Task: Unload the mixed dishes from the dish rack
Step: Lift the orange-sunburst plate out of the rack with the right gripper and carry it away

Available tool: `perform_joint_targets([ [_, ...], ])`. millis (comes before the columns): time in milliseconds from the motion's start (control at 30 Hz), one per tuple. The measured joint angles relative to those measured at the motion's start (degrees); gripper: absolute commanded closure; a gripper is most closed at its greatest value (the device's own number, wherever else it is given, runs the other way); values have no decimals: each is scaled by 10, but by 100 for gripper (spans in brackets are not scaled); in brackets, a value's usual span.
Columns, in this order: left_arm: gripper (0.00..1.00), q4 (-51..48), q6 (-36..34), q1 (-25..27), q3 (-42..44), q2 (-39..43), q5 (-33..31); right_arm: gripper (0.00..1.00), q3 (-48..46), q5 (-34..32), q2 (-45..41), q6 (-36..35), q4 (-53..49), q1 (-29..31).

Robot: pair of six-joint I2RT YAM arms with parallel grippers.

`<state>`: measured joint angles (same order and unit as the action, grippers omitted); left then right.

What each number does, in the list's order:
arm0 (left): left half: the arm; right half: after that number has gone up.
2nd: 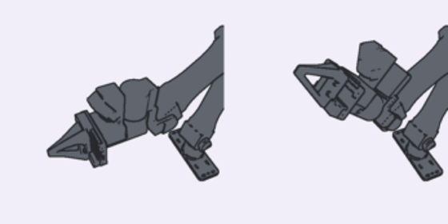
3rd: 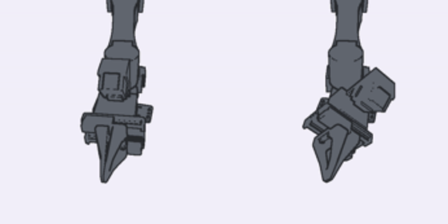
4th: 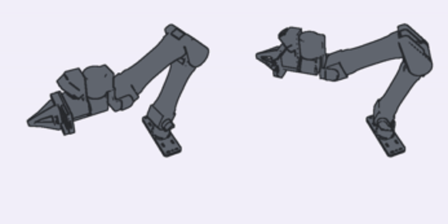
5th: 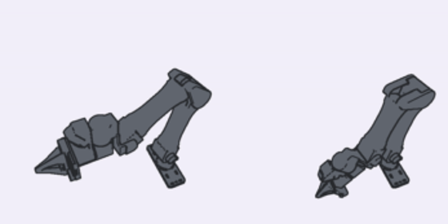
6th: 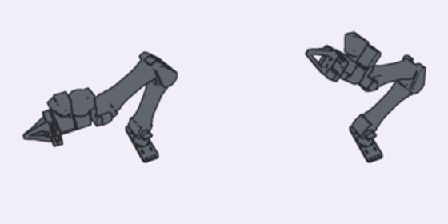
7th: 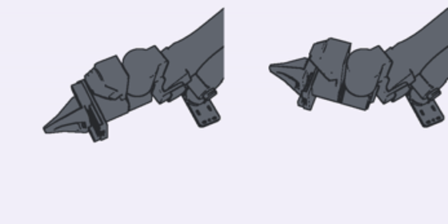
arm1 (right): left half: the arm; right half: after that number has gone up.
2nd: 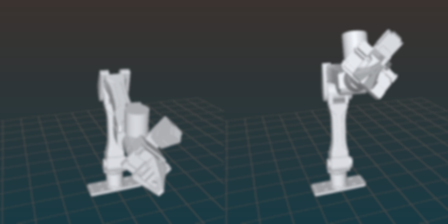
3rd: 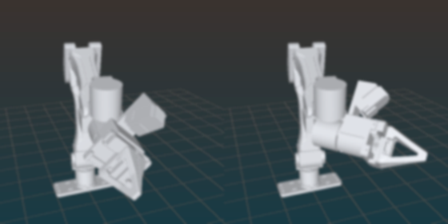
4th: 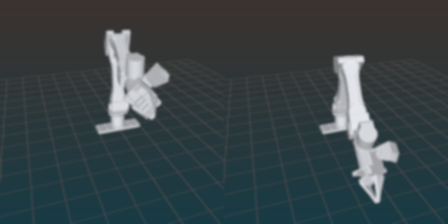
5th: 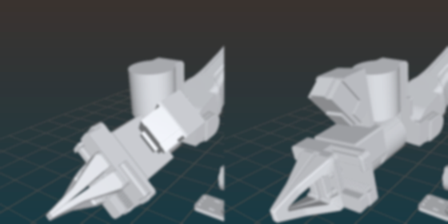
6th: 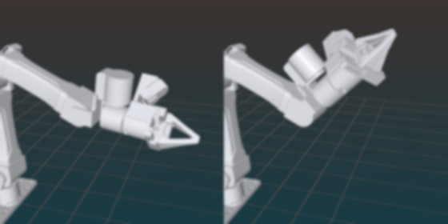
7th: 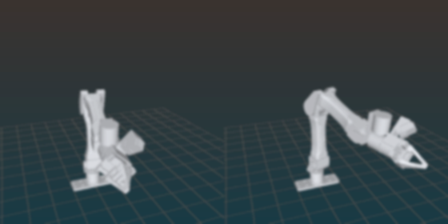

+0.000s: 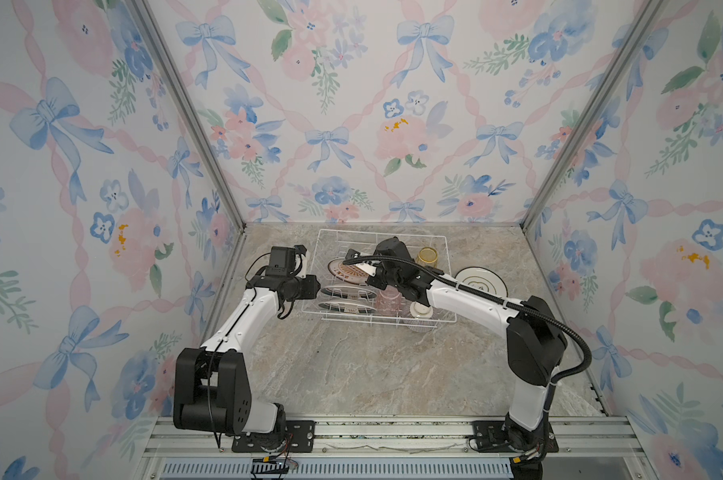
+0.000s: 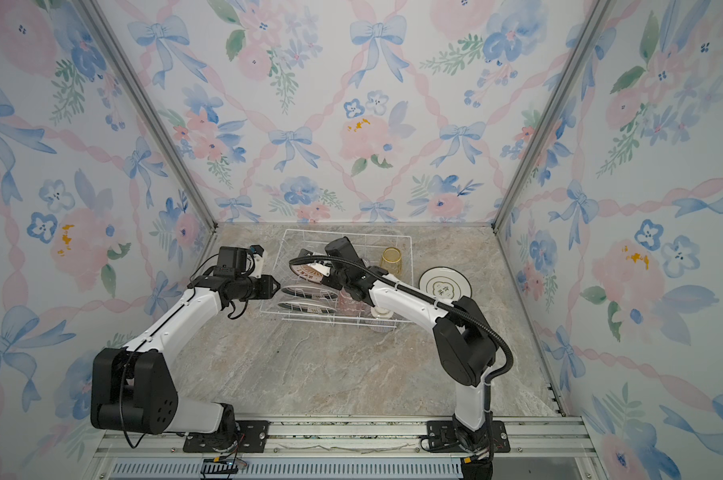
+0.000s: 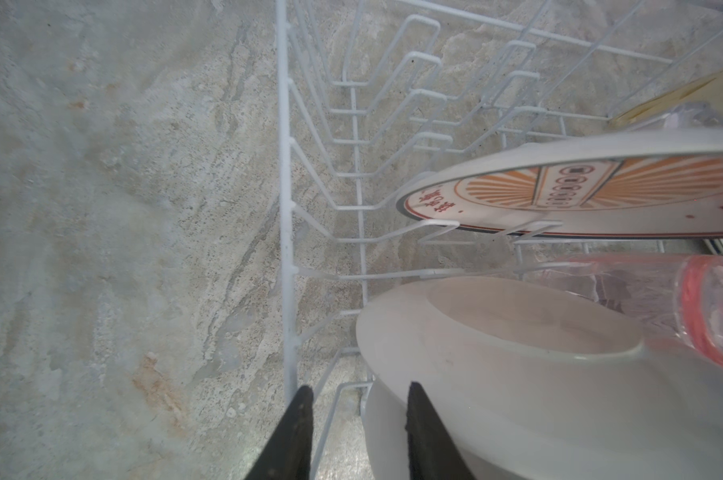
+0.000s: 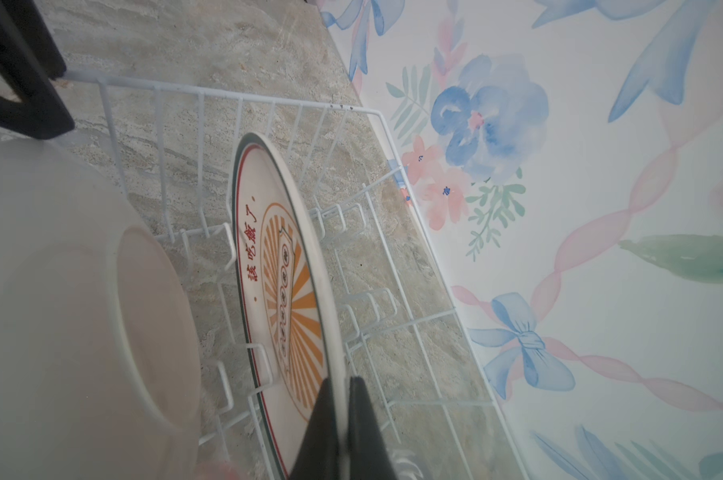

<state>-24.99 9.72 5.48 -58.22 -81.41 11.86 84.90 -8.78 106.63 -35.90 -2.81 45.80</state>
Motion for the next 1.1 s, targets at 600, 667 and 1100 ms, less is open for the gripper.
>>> perform_joint_targets([
  [600, 66, -1, 0, 0, 6, 11, 0, 100, -53, 37, -153, 268, 66, -91],
  [667, 65, -2, 0, 0, 6, 18, 0, 100, -66, 43, -182, 327, 68, -135],
  [1100, 65, -4, -9, 3, 6, 117, -11, 100, -263, 47, -429, 648, 4, -472],
])
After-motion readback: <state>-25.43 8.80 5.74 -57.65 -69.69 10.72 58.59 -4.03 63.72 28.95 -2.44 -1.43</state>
